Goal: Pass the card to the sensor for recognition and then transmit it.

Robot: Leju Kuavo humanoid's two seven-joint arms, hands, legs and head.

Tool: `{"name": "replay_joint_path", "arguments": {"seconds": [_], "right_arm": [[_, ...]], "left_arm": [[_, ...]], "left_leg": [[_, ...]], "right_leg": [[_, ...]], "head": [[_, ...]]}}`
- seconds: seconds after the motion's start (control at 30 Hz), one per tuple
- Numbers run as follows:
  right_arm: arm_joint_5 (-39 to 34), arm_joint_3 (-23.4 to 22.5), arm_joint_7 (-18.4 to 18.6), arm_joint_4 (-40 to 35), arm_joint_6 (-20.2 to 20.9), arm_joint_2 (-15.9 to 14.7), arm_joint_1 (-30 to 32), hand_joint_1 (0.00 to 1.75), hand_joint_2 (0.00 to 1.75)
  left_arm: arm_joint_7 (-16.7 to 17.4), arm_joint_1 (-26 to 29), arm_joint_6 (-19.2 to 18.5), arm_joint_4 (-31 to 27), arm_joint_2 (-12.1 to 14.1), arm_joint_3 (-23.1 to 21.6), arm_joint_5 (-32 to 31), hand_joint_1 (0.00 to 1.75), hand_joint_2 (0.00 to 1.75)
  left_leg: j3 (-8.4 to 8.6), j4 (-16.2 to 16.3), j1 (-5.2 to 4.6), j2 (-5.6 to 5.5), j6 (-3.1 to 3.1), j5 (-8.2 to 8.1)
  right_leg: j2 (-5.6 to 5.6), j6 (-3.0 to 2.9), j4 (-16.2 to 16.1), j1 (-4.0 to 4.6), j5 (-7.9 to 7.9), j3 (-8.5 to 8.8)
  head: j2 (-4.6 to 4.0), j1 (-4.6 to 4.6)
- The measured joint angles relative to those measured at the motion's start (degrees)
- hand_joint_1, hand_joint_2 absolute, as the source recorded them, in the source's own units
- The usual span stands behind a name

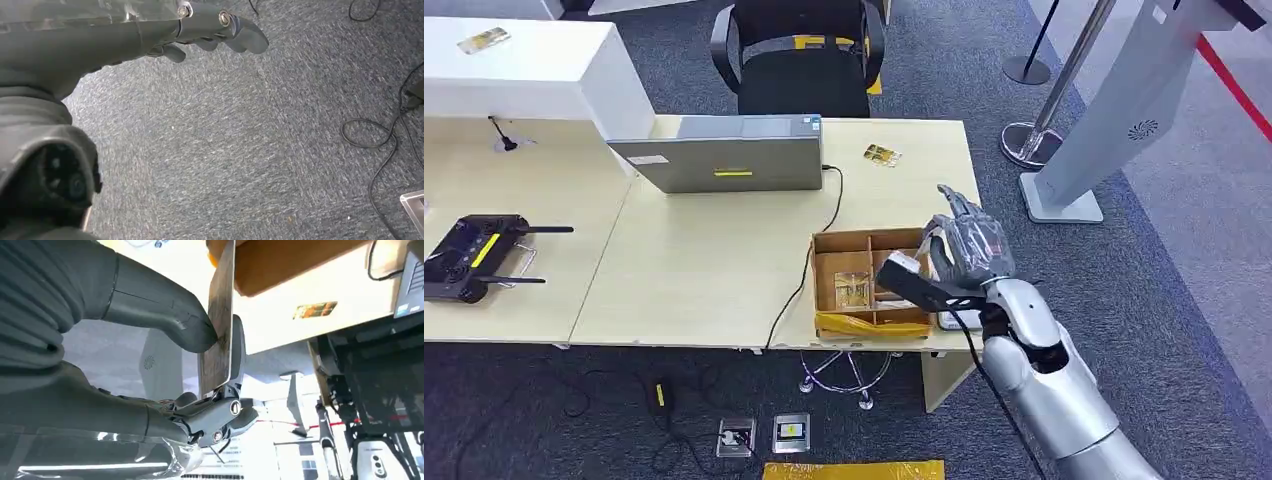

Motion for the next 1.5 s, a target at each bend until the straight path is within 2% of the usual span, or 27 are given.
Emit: {"name": "replay_joint_path", "arguments": {"seconds": [0.3, 0.63, 0.77, 0.93, 1.27, 1.5], "right_arm": [[0.31, -0.88, -1.31, -0.46, -1.11, -0.17, -0.45, 1.75, 1.75], [2.36, -2.91, -6.19, -0.09, -4.90, -0.15, -5.74, 1.75, 1.75], [2.97, -3.44, -9.27, 1.45, -8.46, -0.15, -9.40, 1.75, 1.75], [3.39, -3.43, -13.40, 6.66, -13.81, 0.22, -15.26, 1.75, 1.75], [4.26, -3.09, -17.94, 23.45, -23.45, 4.17, -25.73, 1.75, 1.75], [4.42, -2.98, -18.34, 30.97, -24.48, 6.19, -28.04, 1.75, 1.75]], "left_arm": [[-0.15, 0.00, -0.04, 0.00, -0.20, 0.00, 0.24, 0.00, 0.00], [-0.22, -0.01, 0.00, 0.00, -0.31, -0.02, 0.57, 0.00, 0.00], [-0.59, -0.01, 0.02, 0.00, -0.59, -0.02, 0.50, 0.00, 0.00], [-0.66, -0.62, -0.31, 0.00, -0.77, -0.04, -0.02, 0.00, 0.00], [-0.68, -1.76, -0.48, 0.00, -0.76, -0.26, -0.07, 0.00, 0.00], [-0.66, -1.85, -0.50, 0.00, -0.76, -0.37, -0.11, 0.00, 0.00]], "left_leg": [[0.00, 0.00, 0.00, 0.00, 0.00, 0.00], [-0.01, 0.00, 0.00, 0.00, 0.00, 0.00], [-0.02, 0.00, -0.01, 0.00, 0.00, 0.00], [-0.03, 0.00, 0.00, 0.00, 0.00, 0.01], [-0.04, 0.00, 0.00, -0.02, 0.00, 0.01], [-0.04, 0.00, 0.00, -0.03, 0.00, 0.01]], "right_leg": [[0.00, 0.00, 0.01, 0.00, 0.00, -0.01], [0.00, 0.01, 0.01, 0.00, 0.01, 0.00], [0.00, 0.01, 0.02, -0.01, 0.01, 0.00], [-0.01, 0.01, 0.03, 0.00, 0.01, 0.00], [-0.02, 0.00, 0.07, 0.00, 0.01, 0.01], [-0.02, 0.00, 0.06, 0.00, 0.00, 0.00]], "head": [[0.00, -0.02], [0.00, -0.02], [0.00, -0.02], [0.00, 0.00], [0.00, -0.02], [0.00, 0.00]]}}
